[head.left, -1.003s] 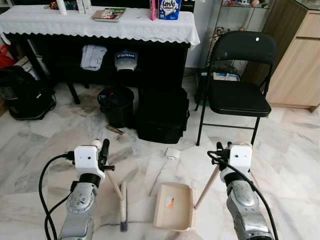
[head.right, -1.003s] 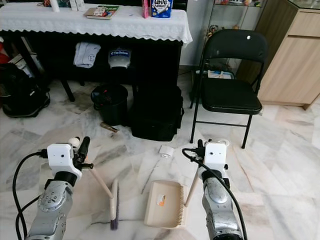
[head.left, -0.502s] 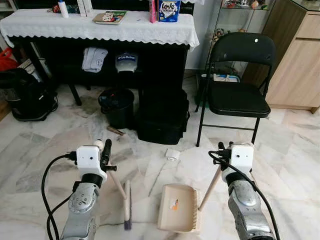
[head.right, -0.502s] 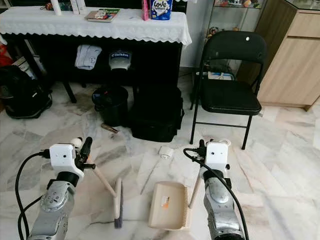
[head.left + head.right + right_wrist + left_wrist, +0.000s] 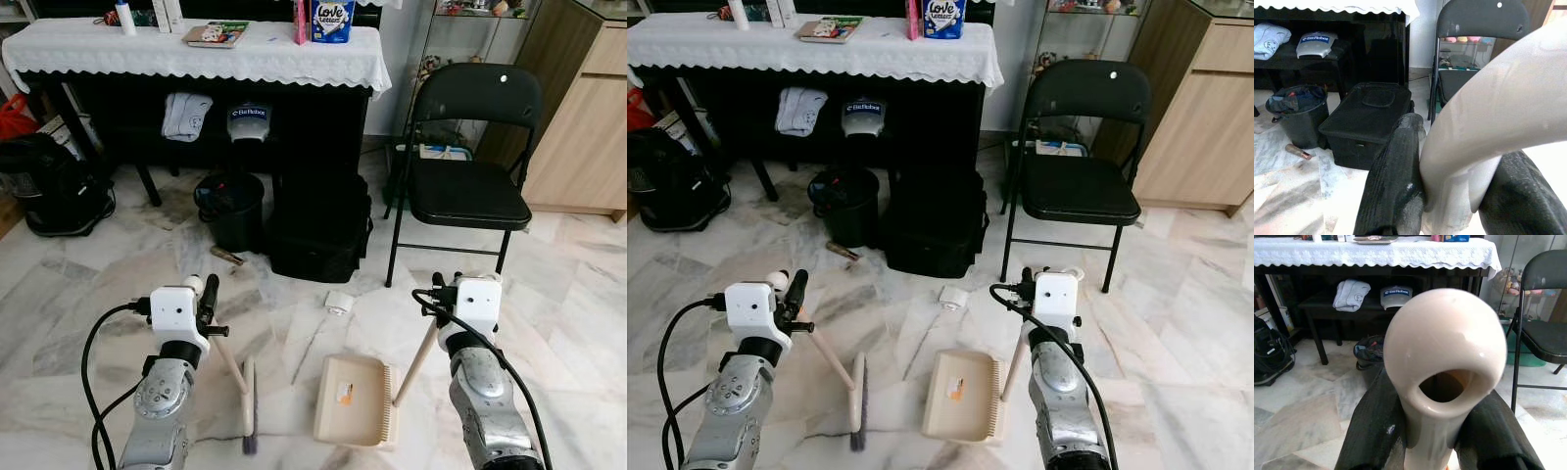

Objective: Sweep floor

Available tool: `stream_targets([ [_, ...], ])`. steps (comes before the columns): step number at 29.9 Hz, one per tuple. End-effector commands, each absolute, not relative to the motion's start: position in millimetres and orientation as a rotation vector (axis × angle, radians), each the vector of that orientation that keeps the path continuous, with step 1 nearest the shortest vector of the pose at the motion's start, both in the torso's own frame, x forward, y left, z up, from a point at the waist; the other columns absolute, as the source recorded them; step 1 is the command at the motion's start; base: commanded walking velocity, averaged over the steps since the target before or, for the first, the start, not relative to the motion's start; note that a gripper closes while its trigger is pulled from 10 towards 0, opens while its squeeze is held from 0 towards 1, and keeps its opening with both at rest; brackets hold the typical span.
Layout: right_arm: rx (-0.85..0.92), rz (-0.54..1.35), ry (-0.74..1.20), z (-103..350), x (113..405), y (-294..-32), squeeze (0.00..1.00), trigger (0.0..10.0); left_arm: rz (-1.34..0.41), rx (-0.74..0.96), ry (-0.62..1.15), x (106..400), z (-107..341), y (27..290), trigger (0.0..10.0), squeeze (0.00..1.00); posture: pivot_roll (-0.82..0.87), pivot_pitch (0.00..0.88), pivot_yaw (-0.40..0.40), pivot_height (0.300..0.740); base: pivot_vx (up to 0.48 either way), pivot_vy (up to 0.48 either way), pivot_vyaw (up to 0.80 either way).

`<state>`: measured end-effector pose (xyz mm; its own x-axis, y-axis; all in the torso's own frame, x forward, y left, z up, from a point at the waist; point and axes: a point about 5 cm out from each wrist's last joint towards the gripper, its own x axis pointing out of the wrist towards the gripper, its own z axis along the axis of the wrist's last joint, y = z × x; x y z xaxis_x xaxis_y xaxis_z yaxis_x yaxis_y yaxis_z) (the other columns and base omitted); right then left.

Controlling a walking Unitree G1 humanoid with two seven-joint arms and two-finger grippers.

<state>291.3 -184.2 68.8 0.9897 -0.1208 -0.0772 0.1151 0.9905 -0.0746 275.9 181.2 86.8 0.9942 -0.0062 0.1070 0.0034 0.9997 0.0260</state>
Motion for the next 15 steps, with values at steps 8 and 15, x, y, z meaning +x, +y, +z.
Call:
stream_targets([
  [8, -0.066, -0.132, 0.054, 76.4, 294.6, -186.7, 0.0, 10.0, -0.016, 0.035, -0.15, 279.0, 95.4, 180.8, 10.0, 0.0, -0.01, 0.0, -0.004, 0.74, 0.0, 0.0, 0.0],
  [15, -0.065, -0.125, 0.06, 74.7, 293.4, -185.4, 0.0, 10.0, -0.019, 0.036, -0.149, 277.4, 94.5, 179.7, 10.0, 0.0, -0.01, 0.0, -0.006, 0.74, 0.201, 0.0, 0.0],
])
